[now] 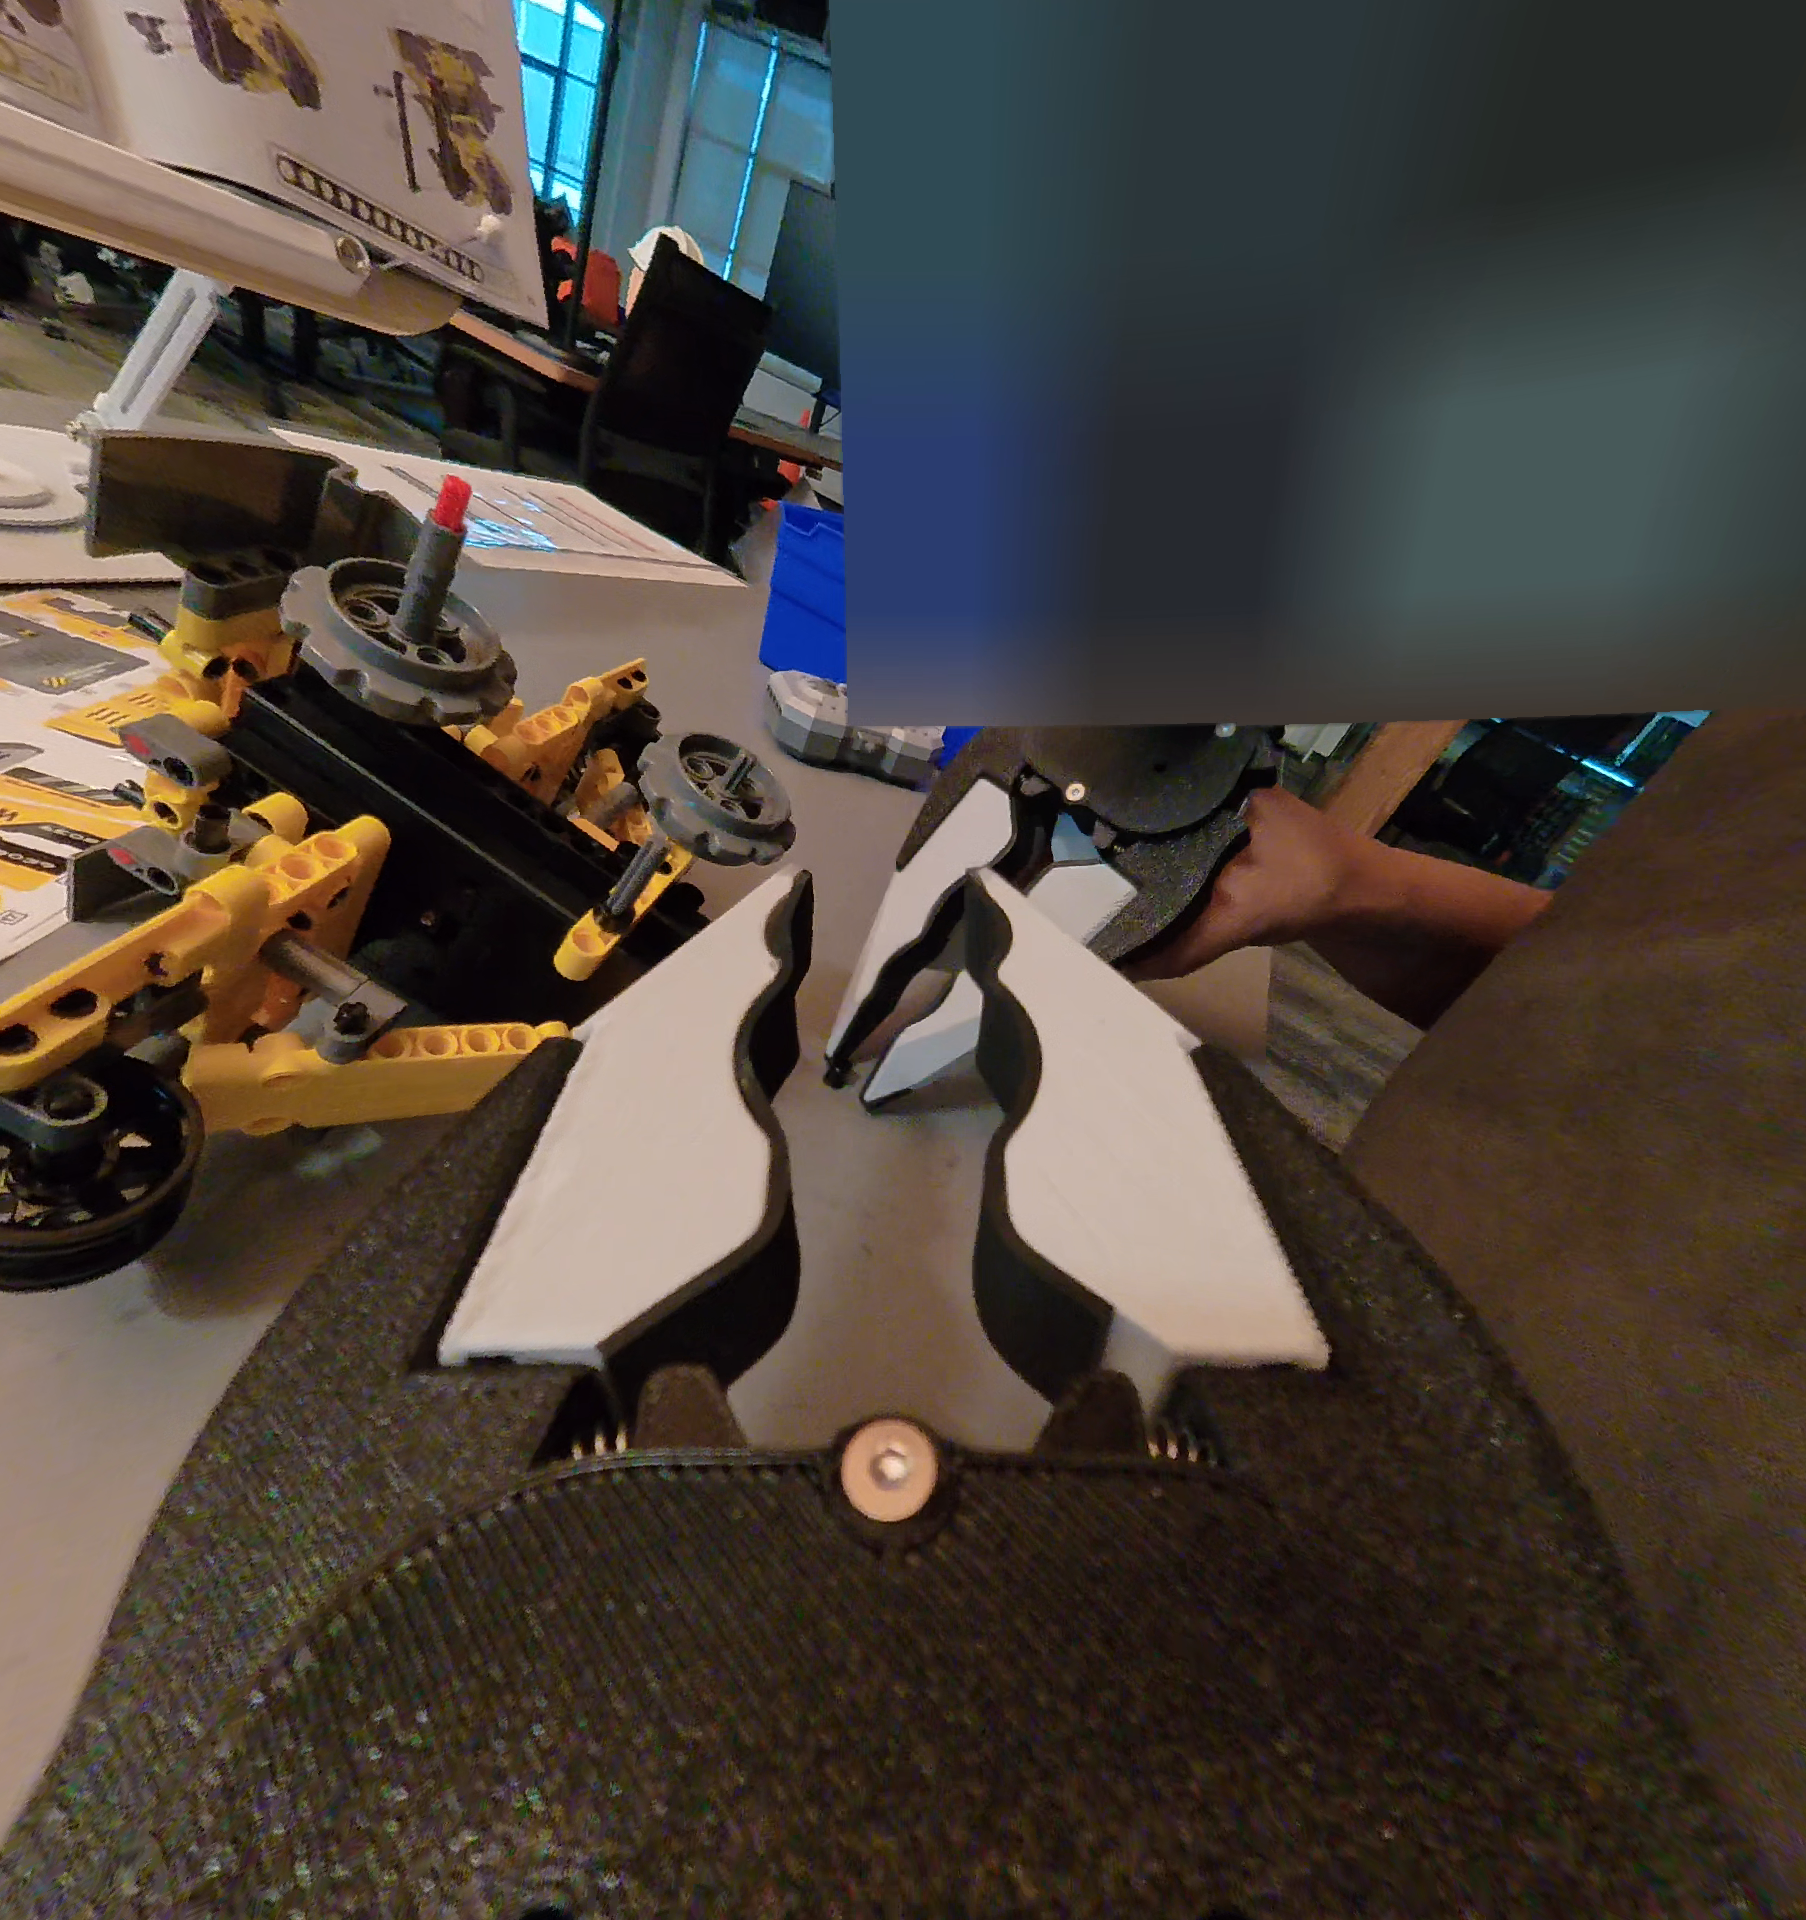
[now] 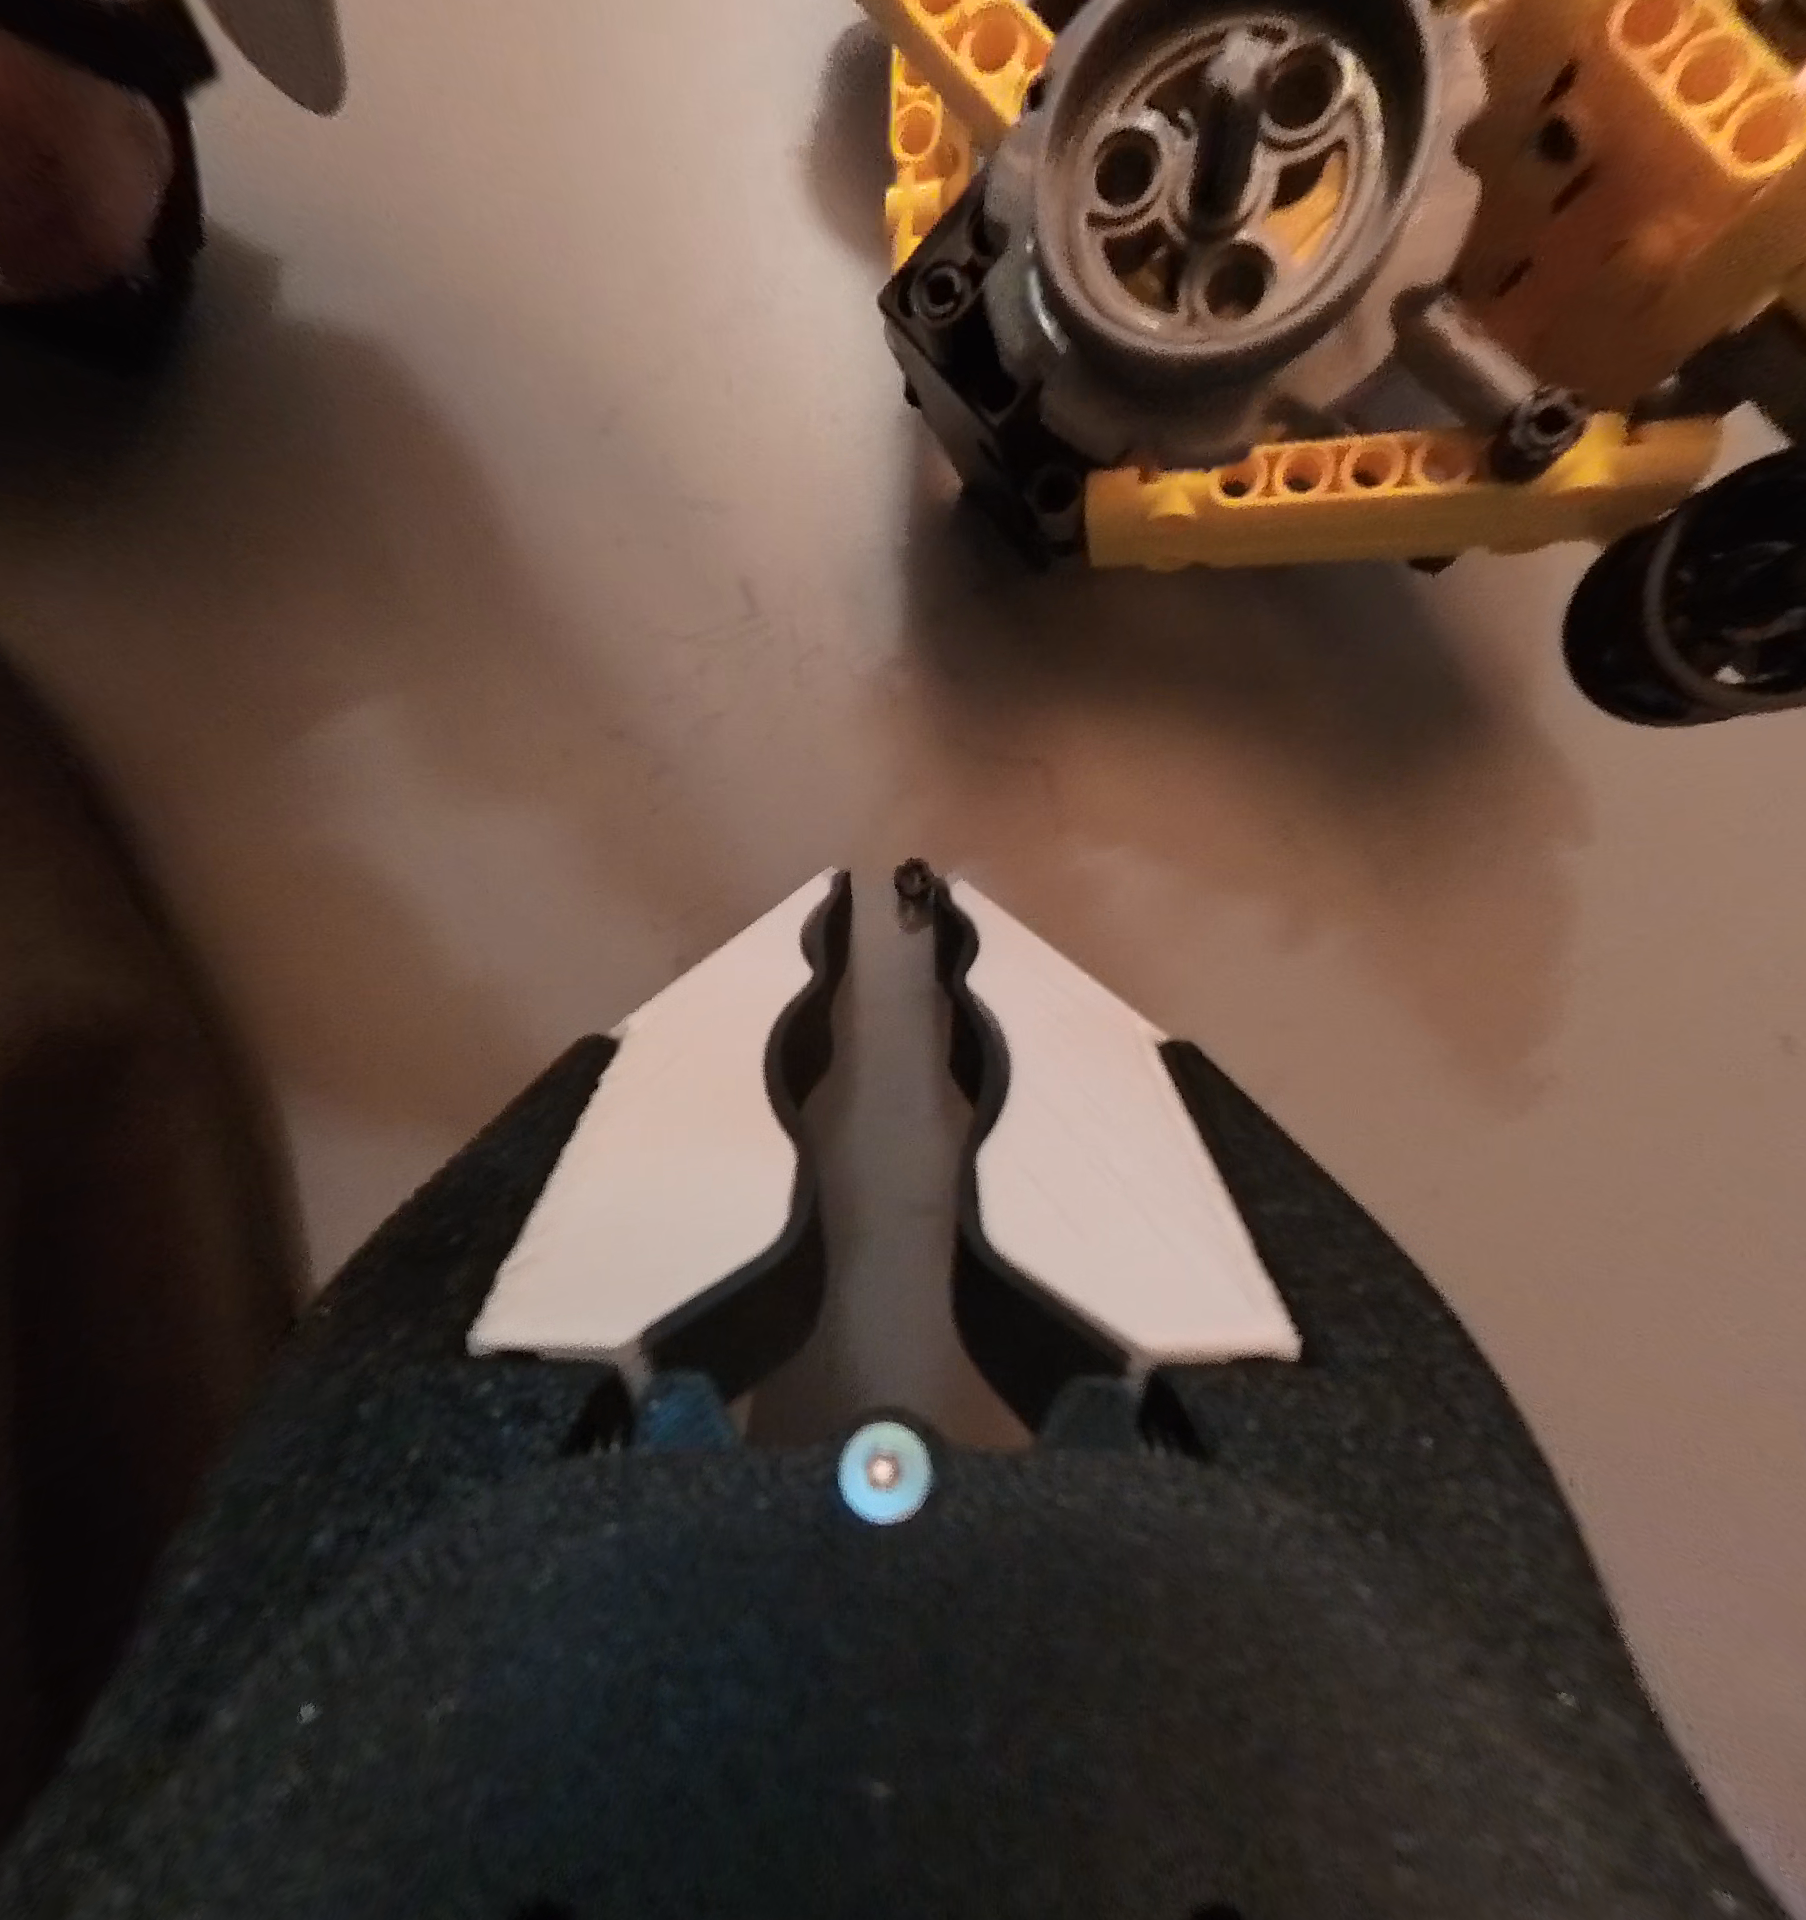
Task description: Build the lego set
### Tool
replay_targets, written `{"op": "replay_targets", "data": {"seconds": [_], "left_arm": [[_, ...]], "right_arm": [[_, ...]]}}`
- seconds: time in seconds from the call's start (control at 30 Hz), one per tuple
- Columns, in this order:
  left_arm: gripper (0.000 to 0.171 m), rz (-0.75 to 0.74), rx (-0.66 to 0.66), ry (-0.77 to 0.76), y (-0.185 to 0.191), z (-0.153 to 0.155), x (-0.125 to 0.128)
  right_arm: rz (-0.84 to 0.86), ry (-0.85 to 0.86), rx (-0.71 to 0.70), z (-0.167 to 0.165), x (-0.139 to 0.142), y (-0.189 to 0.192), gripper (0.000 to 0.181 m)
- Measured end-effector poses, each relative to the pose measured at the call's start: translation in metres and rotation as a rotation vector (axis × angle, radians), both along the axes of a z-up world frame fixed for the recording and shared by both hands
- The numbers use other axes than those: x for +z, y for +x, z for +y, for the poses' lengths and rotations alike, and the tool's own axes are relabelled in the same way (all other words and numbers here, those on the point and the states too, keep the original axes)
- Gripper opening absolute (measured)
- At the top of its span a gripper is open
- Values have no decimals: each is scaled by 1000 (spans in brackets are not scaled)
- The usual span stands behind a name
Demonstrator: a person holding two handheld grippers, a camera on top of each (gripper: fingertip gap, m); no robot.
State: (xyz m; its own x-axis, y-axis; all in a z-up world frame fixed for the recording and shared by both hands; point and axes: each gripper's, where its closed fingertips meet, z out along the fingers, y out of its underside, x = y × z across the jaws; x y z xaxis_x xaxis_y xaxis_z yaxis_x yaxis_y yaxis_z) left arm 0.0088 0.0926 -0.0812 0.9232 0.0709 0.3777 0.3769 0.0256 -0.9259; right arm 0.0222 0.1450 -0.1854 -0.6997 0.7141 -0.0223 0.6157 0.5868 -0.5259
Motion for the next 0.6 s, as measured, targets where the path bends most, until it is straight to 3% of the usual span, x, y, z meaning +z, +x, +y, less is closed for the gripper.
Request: {"op": "replay_targets", "data": {"seconds": [0.17,0.6], "left_arm": [[26,-1,6,12,-1,-2,1],[26,-12,2,46,0,-5,5]], "right_arm": [[-47,-90,-12,-7,4,7,15],[-26,15,90,-6,2,2,8]]}}
